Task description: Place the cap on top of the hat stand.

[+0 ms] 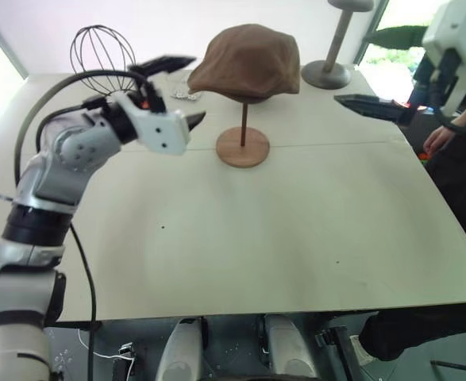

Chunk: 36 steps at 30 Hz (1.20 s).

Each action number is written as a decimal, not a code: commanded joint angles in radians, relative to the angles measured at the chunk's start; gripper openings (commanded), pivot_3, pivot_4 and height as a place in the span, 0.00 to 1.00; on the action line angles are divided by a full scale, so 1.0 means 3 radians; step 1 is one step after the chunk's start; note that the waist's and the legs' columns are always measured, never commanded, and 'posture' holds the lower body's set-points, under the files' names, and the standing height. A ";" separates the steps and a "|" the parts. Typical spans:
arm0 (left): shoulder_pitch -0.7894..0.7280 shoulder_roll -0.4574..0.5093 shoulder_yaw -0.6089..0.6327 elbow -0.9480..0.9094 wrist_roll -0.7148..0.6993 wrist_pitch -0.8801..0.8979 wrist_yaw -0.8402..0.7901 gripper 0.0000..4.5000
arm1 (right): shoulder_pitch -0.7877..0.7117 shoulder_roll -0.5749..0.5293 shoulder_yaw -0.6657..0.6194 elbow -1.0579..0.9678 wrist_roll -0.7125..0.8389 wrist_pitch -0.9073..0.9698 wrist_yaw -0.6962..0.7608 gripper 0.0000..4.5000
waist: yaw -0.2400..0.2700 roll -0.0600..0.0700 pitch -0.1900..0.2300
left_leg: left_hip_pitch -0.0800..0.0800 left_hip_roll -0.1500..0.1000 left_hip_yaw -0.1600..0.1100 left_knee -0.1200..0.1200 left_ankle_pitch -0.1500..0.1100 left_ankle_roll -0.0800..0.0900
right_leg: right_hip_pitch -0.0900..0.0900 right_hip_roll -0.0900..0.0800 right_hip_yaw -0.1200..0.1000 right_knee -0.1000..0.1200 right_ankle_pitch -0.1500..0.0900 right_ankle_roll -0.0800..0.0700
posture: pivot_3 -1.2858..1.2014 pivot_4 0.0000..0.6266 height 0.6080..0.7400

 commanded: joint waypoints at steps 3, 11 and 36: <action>0.0327 0.0326 0.0485 -0.0558 -0.1242 0.1232 -0.0695 0.99 | -0.0058 0.0028 0.0066 -0.0052 -0.0116 -0.0154 -0.0006 1.00 | -0.0003 0.0000 0.0000 | 0.0000 0.0001 0.0000 0.0001 0.0000 0.0000 | 0.0000 0.0000 0.0000 0.0000 0.0000 0.0000 | 0.52 0.24 1.00; -0.0292 0.1089 0.1121 0.0118 -0.3149 0.3975 -0.1761 0.99 | -0.0077 0.0849 0.0606 -0.0875 -0.0427 0.0498 -0.0938 1.00 | -0.0068 -0.0006 0.0002 | 0.0001 0.0006 -0.0011 0.0004 0.0000 0.0000 | 0.0000 0.0013 -0.0002 0.0006 -0.0002 -0.0001 | 0.52 0.24 1.00; -0.1044 0.1017 0.0688 0.0621 -0.2562 0.4002 -0.2463 0.99 | -0.0370 0.2211 0.1603 0.0525 -0.2380 -0.0789 -0.2400 1.00 | -0.0094 -0.0010 0.0000 | -0.0010 0.0006 -0.0018 0.0010 0.0000 0.0001 | -0.0005 0.0016 -0.0004 0.0009 -0.0003 -0.0001 | 0.52 0.24 1.00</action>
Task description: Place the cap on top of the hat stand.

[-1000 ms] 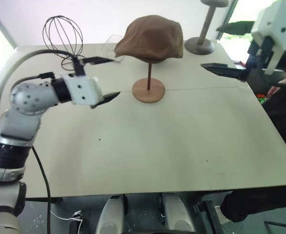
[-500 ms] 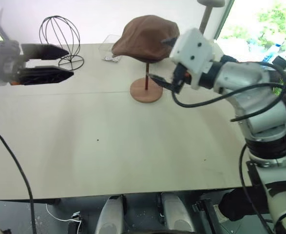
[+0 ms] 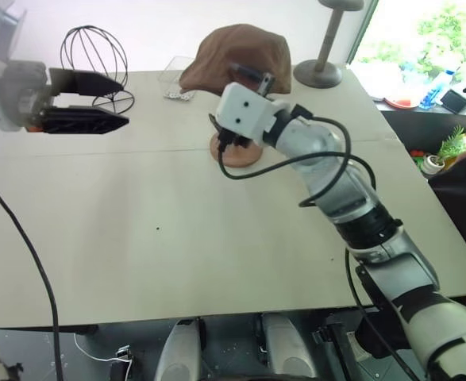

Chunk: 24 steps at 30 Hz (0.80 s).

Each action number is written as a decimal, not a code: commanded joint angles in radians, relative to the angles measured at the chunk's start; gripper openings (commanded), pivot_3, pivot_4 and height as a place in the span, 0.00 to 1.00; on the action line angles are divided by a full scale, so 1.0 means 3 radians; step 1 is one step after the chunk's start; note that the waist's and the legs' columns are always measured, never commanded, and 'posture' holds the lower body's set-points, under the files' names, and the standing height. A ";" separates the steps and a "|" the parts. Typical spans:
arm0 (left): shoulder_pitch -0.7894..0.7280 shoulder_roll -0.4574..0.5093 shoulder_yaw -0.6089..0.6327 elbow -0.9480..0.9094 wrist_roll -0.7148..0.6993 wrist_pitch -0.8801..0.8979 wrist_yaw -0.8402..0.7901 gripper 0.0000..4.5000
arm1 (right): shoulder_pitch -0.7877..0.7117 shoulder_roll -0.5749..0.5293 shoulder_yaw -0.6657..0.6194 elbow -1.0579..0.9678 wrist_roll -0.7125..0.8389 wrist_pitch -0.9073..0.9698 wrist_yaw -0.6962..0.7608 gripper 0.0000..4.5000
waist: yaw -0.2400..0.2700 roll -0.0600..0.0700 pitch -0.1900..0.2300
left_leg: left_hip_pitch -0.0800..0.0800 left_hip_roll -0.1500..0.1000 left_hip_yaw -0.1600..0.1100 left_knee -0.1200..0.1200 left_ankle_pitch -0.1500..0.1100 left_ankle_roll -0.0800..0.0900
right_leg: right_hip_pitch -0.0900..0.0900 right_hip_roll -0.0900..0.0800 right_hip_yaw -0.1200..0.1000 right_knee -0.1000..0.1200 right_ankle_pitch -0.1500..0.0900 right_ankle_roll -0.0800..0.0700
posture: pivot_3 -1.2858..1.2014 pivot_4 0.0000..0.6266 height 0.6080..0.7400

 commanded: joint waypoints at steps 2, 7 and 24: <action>-0.0100 0.0013 0.0100 -0.0001 0.0050 -0.0046 -0.0006 1.00 | -0.0116 0.0082 -0.0095 0.0096 -0.0216 -0.0193 -0.0171 0.88 | 0.0000 0.0000 0.0000 | 0.0000 0.0000 0.0000 0.0000 0.0000 0.0000 | 0.0000 0.0000 0.0000 0.0000 0.0000 0.0000 | 0.52 0.24 1.00; -0.0084 -0.0014 0.0126 -0.0029 0.0071 -0.0039 0.0018 1.00 | -0.0129 0.0125 -0.0148 0.0149 -0.0307 -0.0293 -0.0195 0.38 | -0.0002 0.0000 0.0000 | 0.0000 0.0000 -0.0001 0.0000 0.0000 0.0000 | -0.0001 0.0000 0.0000 0.0001 0.0000 0.0000 | 0.52 0.24 1.00; -0.0179 -0.0050 0.0168 0.0146 0.0148 -0.0077 0.0084 1.00 | -0.0359 -0.0599 -0.0566 0.0892 0.0038 -0.2181 0.0168 0.01 | -0.0001 -0.0002 0.0001 | -0.0001 0.0000 -0.0001 0.0000 0.0000 0.0000 | -0.0001 0.0000 0.0000 0.0000 0.0000 0.0000 | 0.52 0.24 1.00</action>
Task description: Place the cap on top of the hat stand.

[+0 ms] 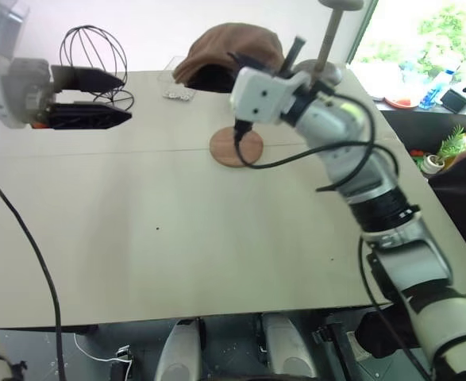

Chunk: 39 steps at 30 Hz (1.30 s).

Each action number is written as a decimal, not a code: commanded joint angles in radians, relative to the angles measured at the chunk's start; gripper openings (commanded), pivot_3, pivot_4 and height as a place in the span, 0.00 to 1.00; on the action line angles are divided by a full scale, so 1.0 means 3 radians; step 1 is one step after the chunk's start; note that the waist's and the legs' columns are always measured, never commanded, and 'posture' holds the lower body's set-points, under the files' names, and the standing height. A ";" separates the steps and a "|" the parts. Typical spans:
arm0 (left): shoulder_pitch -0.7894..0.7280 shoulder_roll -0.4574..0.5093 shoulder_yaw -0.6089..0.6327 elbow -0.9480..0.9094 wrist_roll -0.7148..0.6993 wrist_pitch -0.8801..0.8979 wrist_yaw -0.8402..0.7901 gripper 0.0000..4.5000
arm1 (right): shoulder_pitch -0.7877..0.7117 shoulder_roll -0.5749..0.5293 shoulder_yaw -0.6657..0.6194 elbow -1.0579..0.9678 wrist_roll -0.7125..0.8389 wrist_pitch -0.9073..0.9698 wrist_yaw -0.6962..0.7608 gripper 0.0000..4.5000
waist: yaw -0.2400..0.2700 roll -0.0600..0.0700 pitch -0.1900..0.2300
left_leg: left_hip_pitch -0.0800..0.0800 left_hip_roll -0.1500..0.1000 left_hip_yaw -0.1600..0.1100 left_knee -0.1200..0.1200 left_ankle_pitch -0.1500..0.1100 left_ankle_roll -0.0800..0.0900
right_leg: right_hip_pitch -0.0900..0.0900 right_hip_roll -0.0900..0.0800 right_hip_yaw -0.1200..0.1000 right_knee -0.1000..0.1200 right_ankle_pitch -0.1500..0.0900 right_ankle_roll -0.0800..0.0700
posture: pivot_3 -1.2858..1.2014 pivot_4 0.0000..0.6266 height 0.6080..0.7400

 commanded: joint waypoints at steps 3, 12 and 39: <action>-0.0135 0.0042 0.0144 0.0051 0.0034 -0.0061 0.0005 1.00 | -0.0169 -0.0132 -0.0192 0.0645 0.0258 -0.0930 0.0148 0.01 | -0.0006 0.0000 0.0000 | 0.0000 0.0000 0.0001 0.0000 0.0000 0.0000 | 0.0000 0.0000 0.0001 -0.0001 0.0000 0.0000 | 0.52 0.24 1.00; -0.0258 0.0043 0.0205 0.0107 -0.0004 0.0043 0.0101 1.00 | -0.0161 -0.0115 -0.0247 0.1542 0.0540 -0.1982 0.0476 0.01 | -0.0012 -0.0001 0.0001 | 0.0001 0.0000 0.0001 -0.0001 0.0000 0.0000 | 0.0000 0.0000 0.0001 0.0000 0.0000 0.0000 | 0.52 0.24 1.00; -0.0159 0.0138 0.0306 0.0306 0.0149 -0.0171 0.0126 1.00 | 0.0344 -0.1745 -0.1215 0.0012 0.2772 0.1975 0.2677 0.79 | -0.0008 0.0002 0.0003 | 0.0008 0.0000 0.0004 0.0006 -0.0001 0.0001 | 0.0003 0.0000 0.0005 0.0009 -0.0006 -0.0010 | 0.52 0.24 1.00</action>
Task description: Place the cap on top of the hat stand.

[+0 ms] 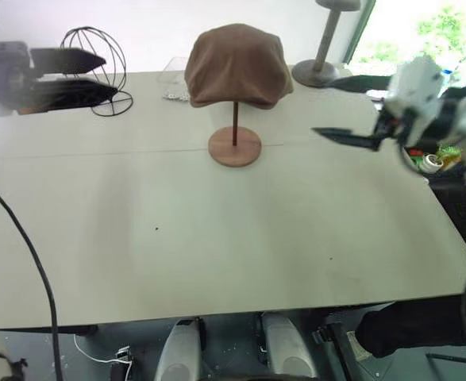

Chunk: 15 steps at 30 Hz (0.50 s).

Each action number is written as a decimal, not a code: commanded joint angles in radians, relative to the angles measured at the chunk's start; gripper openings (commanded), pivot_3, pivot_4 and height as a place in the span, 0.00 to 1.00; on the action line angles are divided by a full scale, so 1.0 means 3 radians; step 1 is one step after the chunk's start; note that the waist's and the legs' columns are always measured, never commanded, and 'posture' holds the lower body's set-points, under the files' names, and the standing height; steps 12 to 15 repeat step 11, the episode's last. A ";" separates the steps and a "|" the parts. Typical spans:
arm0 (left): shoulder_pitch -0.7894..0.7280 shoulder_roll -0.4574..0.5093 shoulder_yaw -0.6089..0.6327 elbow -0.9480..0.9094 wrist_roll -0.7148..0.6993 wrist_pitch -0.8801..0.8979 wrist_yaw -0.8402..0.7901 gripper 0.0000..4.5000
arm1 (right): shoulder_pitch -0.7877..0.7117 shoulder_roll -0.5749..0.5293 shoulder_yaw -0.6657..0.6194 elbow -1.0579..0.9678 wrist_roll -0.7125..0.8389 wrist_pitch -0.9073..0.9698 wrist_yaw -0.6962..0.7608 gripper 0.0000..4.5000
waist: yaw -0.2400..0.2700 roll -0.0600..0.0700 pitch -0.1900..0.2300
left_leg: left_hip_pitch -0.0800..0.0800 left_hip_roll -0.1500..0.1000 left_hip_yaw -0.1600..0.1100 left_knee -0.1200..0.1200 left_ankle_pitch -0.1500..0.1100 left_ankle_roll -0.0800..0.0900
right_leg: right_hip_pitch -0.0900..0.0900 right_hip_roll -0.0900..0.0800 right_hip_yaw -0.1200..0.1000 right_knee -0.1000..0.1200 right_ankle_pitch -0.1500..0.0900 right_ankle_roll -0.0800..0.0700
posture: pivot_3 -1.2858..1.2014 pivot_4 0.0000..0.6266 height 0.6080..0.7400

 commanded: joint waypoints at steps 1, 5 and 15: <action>-0.0082 0.0125 0.0138 0.0129 0.0080 -0.0153 -0.0027 1.00 | -0.0416 -0.0162 -0.0139 0.0470 0.0209 0.0642 0.0324 0.79 | 0.0004 0.0001 0.0001 | 0.0000 0.0000 0.0001 0.0000 0.0000 0.0000 | 0.0000 0.0000 0.0000 0.0001 -0.0002 -0.0003 | 0.52 0.24 1.00; -0.0131 0.0204 0.0116 0.0310 0.0181 -0.0282 -0.0084 1.00 | -0.0713 -0.0279 -0.0092 0.0803 0.0296 0.1110 0.0793 0.79 | 0.0012 0.0002 0.0001 | -0.0002 0.0000 0.0003 -0.0001 -0.0003 0.0005 | -0.0002 0.0000 0.0002 0.0000 -0.0003 -0.0001 | 0.52 0.24 1.00; -0.0189 0.0292 0.0112 0.0490 0.0266 -0.0344 -0.0171 1.00 | -0.1008 -0.0181 -0.0074 0.1122 0.0159 0.1215 0.0872 0.79 | 0.0009 0.0001 0.0001 | -0.0005 0.0000 0.0004 0.0000 -0.0005 0.0007 | -0.0004 0.0000 0.0002 -0.0001 -0.0003 0.0002 | 0.52 0.24 1.00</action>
